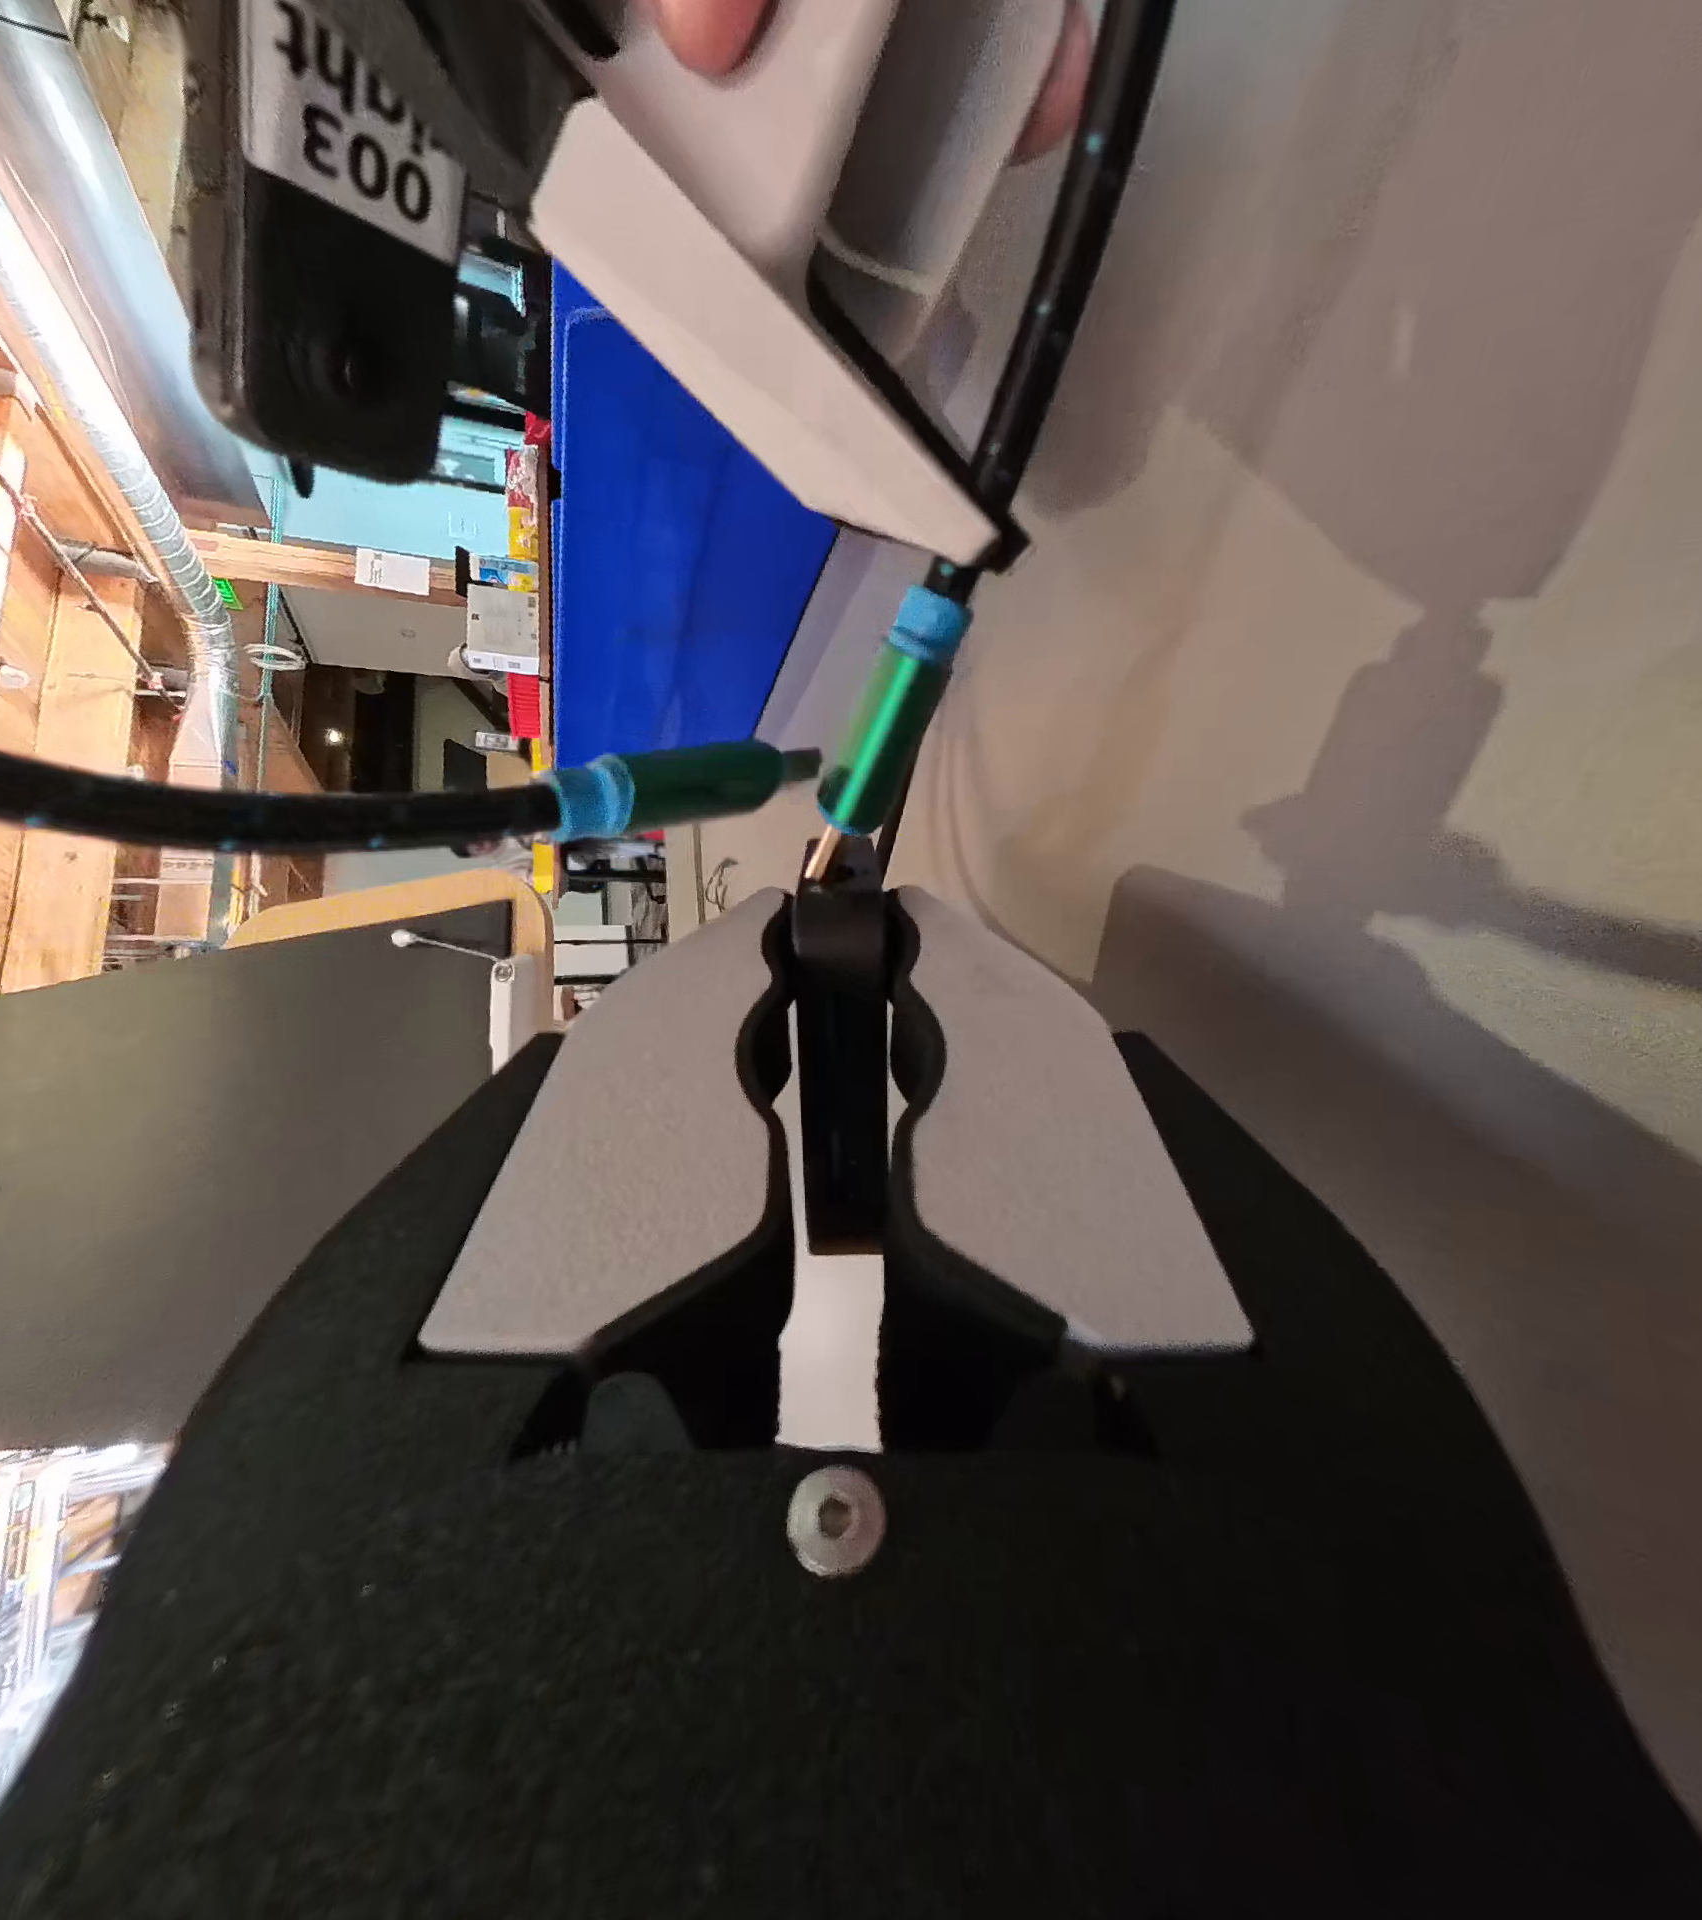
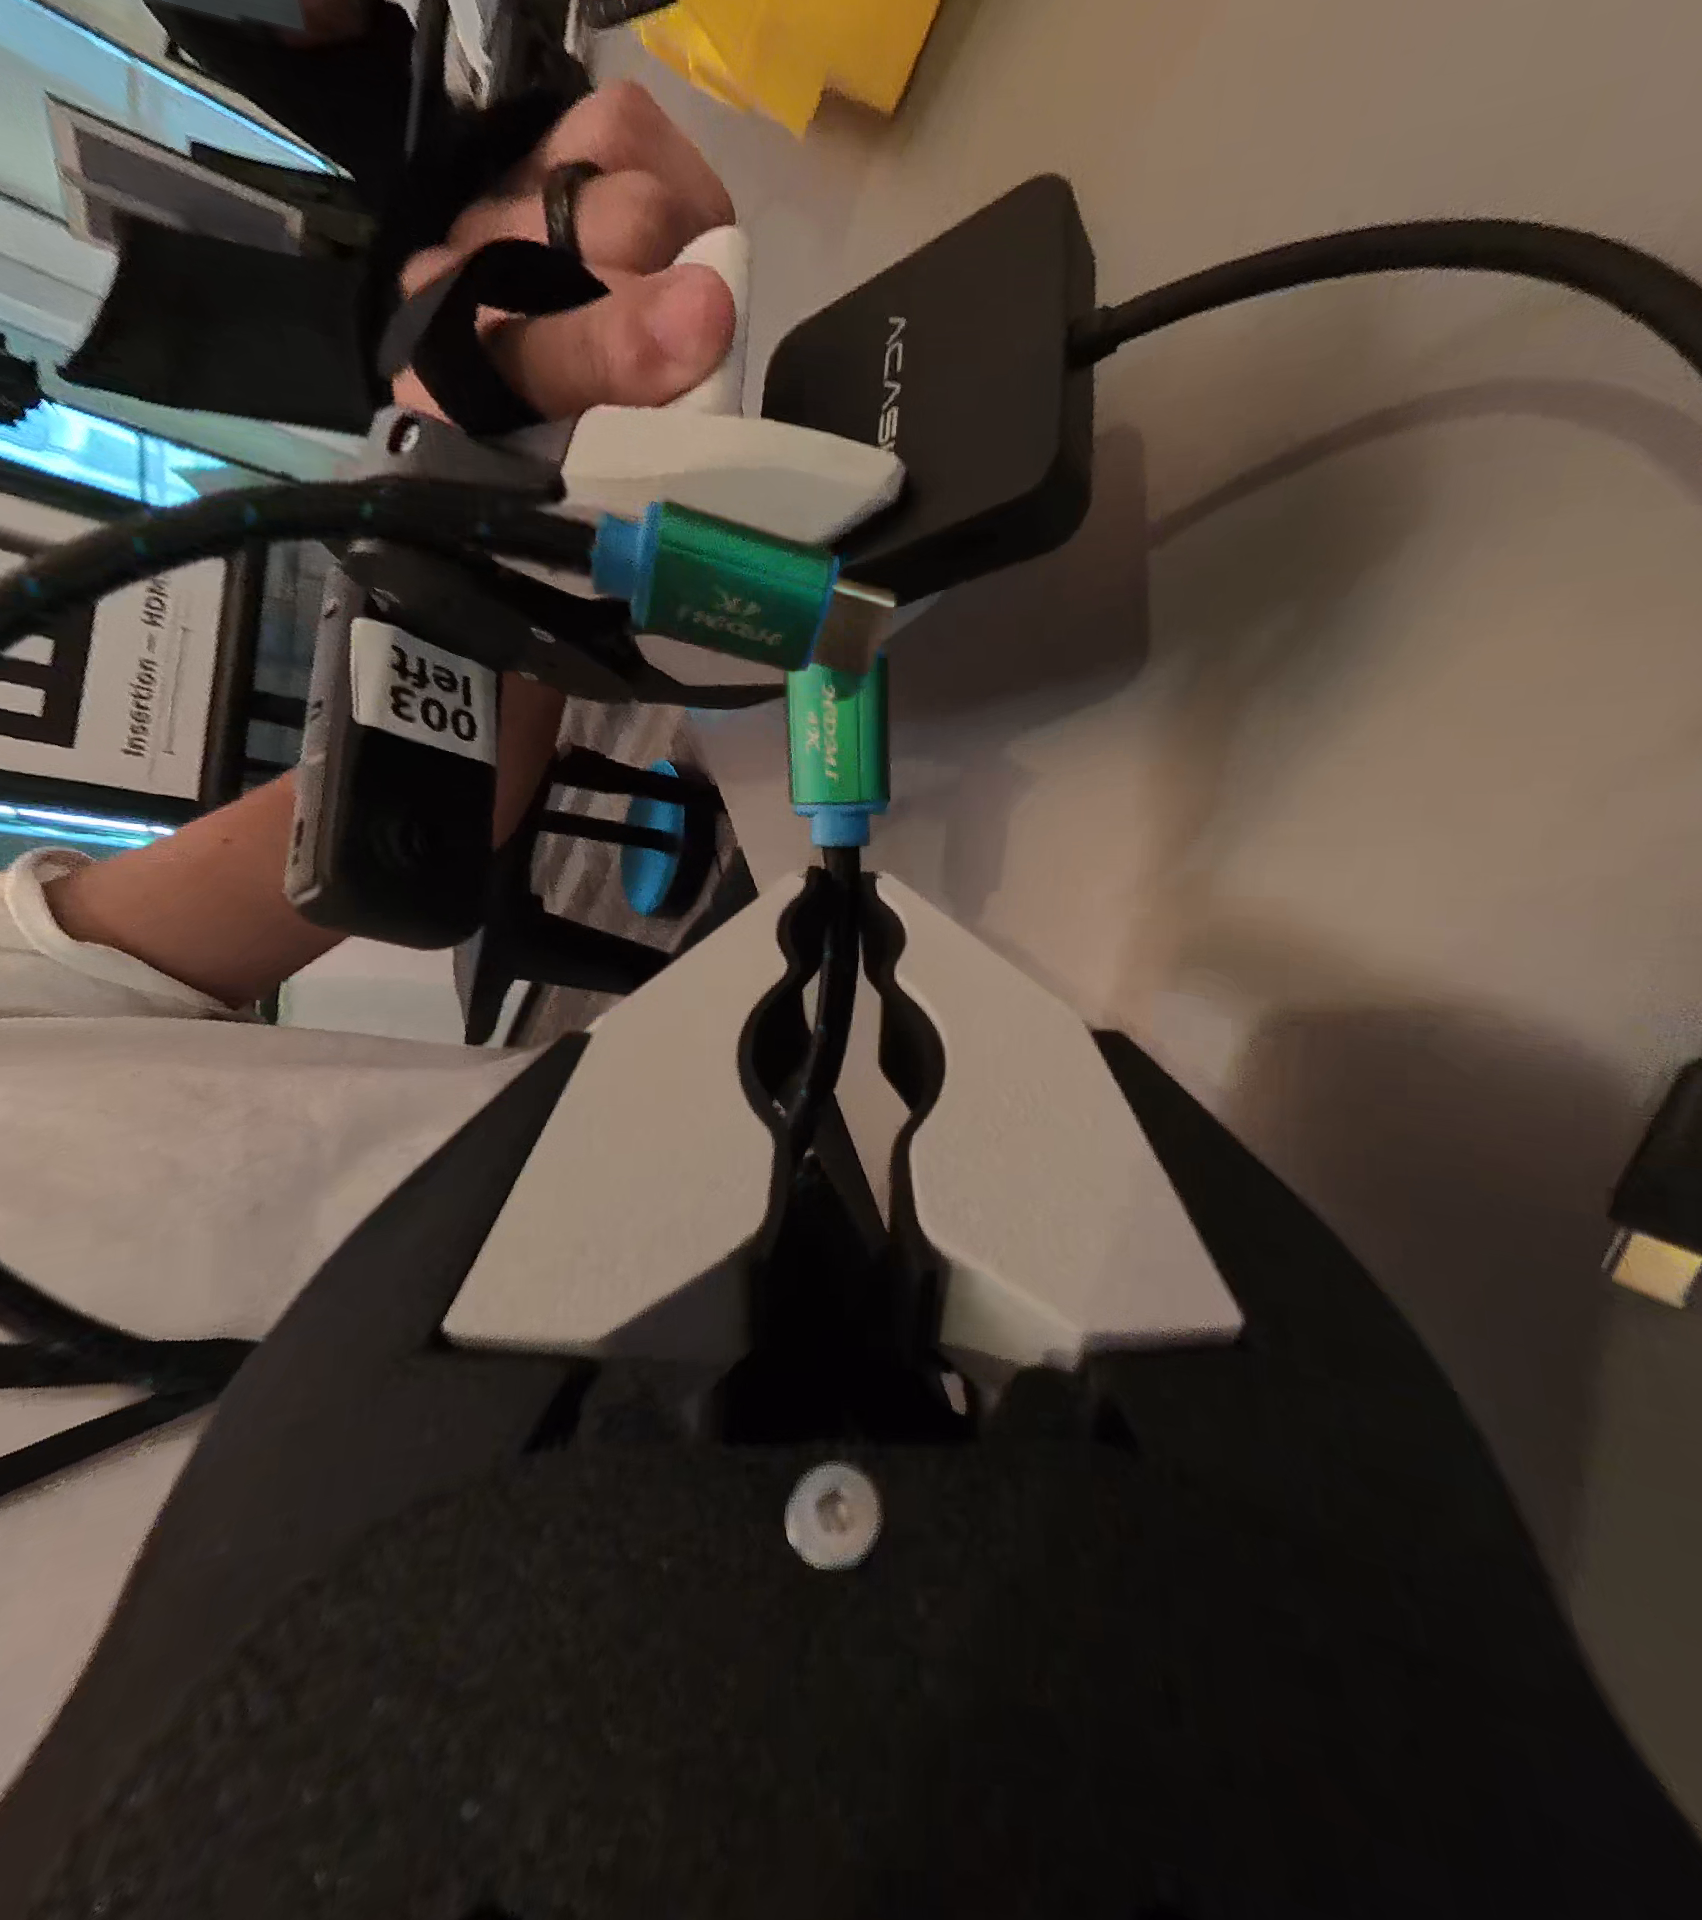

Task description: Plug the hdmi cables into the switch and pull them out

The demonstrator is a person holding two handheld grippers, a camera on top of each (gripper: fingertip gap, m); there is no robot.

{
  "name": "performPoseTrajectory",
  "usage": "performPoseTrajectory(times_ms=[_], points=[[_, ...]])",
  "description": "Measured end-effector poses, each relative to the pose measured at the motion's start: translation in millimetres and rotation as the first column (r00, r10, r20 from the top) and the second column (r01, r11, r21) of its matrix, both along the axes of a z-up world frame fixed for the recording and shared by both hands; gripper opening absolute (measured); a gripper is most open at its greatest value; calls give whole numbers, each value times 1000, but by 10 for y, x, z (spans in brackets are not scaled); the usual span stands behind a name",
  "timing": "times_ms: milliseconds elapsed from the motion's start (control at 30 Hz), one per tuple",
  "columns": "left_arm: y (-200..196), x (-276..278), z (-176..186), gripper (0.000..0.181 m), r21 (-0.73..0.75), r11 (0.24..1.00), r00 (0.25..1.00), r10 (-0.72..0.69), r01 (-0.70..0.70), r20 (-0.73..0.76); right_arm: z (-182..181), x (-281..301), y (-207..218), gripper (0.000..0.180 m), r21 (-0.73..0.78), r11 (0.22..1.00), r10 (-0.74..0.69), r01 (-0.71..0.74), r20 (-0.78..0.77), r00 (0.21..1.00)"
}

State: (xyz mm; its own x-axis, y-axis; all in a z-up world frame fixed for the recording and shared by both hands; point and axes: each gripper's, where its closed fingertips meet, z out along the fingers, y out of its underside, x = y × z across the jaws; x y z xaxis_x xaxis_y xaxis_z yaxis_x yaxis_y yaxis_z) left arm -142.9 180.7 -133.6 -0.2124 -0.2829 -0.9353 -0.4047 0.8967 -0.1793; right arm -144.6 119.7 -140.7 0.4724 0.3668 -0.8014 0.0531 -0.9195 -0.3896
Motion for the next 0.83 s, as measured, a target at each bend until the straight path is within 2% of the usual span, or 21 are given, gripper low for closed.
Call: performPoseTrajectory(times_ms=[133,367,433,567,633,733,833], points=[[0,-18,-44,14,64,998,999,1,1,-40,-32,6,-7,6,8,1000,21,-22,68,997],[1,-23,-69,14,67,998,999,-1,4,-51,-74,9,-28,6,-16,997,76,-75,103,992],[73,-47,-90,14,62,998,998,23,-20,-54,-198,94,76,6,8,999,47,-50,186,981],[261,-158,-195,14,66,995,994,78,-73,-81,-415,240,242,6,125,990,22,-67,334,942],[349,-221,-233,14,61,993,991,102,-97,-86,-457,305,318,16,217,972,-3,-92,402,916],[481,-305,-206,14,48,989,987,143,-140,-71,-302,329,421,32,340,939,-84,-58,388,918],[570,-362,-127,14,14,984,984,176,-175,-34,-25,308,498,38,526,850,-180,-20,326,928]])
